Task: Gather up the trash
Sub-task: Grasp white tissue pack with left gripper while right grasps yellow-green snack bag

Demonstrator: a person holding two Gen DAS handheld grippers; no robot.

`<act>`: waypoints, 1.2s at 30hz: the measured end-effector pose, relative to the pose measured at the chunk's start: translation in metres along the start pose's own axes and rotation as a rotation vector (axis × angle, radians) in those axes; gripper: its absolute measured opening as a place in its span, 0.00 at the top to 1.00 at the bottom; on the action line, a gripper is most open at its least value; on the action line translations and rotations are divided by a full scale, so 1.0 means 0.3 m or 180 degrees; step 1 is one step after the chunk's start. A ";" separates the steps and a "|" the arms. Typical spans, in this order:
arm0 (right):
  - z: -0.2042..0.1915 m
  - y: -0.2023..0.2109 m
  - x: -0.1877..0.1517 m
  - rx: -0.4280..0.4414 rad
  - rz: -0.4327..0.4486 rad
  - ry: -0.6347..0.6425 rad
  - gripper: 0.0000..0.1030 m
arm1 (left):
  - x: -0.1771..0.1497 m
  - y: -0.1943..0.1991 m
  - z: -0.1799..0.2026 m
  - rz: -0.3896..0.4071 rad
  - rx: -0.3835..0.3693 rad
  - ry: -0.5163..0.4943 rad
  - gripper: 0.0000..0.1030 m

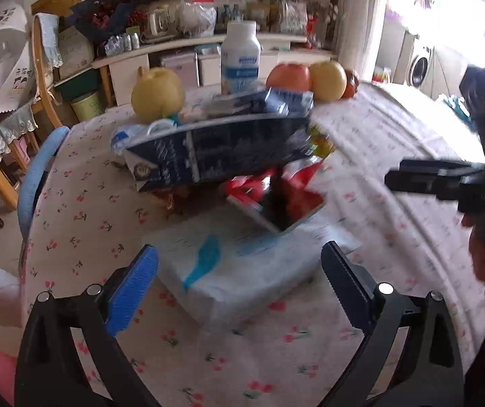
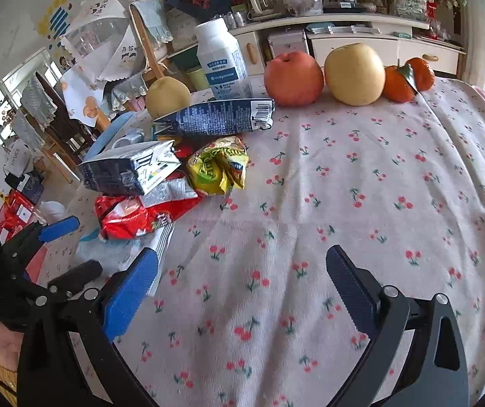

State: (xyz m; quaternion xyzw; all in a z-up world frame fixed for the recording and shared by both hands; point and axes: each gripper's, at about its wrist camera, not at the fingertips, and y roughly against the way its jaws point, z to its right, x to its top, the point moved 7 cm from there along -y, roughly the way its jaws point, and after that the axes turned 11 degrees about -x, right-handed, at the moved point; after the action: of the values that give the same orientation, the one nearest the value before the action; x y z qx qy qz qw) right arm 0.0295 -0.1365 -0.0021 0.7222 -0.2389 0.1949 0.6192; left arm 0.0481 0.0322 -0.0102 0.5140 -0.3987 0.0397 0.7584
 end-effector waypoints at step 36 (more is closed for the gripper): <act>-0.136 -0.241 0.230 0.0349 0.0076 0.0178 0.15 | 0.001 -0.137 0.072 -0.0416 -0.0360 -0.0719 0.04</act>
State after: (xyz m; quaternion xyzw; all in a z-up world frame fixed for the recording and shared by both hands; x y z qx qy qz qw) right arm 0.1285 -0.0946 -0.0139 0.7464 -0.2191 0.2351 0.5828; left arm 0.0553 -0.0048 -0.0374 0.4965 -0.4488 -0.0904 0.7374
